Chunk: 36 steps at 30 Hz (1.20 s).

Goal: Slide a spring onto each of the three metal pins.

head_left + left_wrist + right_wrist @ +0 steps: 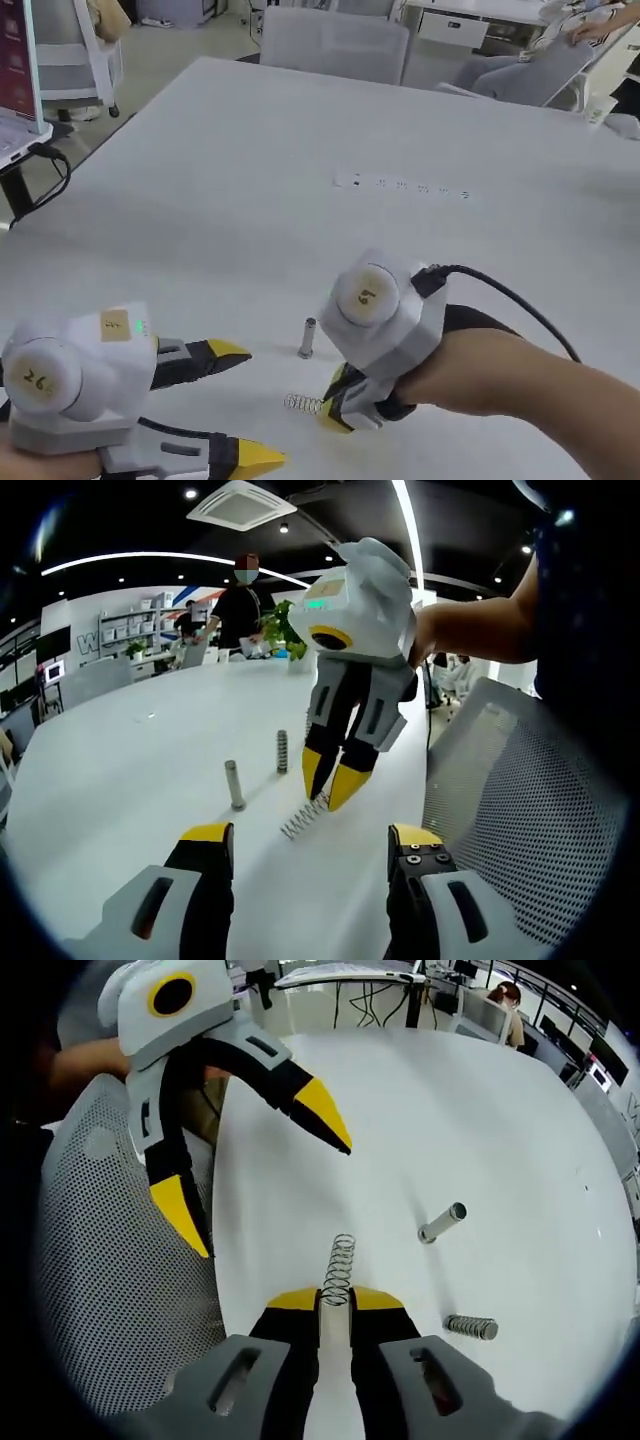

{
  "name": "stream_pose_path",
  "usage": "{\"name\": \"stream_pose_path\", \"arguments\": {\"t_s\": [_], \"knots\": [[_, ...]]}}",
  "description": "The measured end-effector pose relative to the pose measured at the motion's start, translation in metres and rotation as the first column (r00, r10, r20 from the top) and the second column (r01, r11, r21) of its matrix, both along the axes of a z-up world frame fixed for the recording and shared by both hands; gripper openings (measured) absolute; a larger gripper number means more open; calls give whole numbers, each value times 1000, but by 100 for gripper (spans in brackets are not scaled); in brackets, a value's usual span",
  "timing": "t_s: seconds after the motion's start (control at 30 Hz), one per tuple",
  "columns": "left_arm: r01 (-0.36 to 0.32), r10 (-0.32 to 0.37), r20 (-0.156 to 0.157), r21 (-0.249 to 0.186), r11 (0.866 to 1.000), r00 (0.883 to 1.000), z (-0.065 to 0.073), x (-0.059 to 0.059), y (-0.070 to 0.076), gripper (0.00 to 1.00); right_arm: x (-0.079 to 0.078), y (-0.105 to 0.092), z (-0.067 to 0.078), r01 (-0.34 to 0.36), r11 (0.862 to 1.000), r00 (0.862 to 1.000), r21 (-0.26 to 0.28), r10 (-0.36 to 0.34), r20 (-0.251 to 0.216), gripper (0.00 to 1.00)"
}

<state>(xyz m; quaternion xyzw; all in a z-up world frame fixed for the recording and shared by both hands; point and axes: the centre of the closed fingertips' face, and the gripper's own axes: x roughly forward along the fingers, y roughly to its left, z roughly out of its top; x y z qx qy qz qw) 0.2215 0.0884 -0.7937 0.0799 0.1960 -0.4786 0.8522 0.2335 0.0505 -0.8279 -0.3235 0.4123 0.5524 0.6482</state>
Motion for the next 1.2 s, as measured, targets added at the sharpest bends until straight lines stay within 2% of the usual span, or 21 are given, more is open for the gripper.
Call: {"name": "stream_pose_path", "arguments": {"t_s": [0.2,0.3,0.4,0.47,0.53,0.6,0.83,1.0,1.2], "knots": [[21,-21,16,7,1000,1000,3,-2,-1,52,-14,7,19,-17,998,999,52,19,-32,8],[35,-35,27,18,999,999,4,-3,-1,49,-19,10,27,-32,998,999,60,34,-39,8],[53,-55,46,32,998,997,5,-4,-1,43,-23,12,34,-47,997,998,63,50,-45,8],[74,-77,77,41,996,994,8,-6,-2,39,-25,13,38,-52,996,997,66,56,-48,8],[84,-87,85,45,995,993,8,-7,-3,34,-27,14,41,-57,996,997,68,61,-52,8],[101,-107,107,58,993,989,9,-9,-5,29,-29,15,42,-60,996,996,67,64,-60,8],[131,-140,142,75,989,980,11,-13,-8,20,-39,18,45,-73,995,993,67,78,-85,8],[146,-157,149,85,986,976,11,-16,-10,11,-41,19,48,-67,995,993,69,73,-94,8],[150,-165,156,101,983,974,8,-16,-10,8,-43,20,50,-65,995,992,72,73,-107,8]]}}
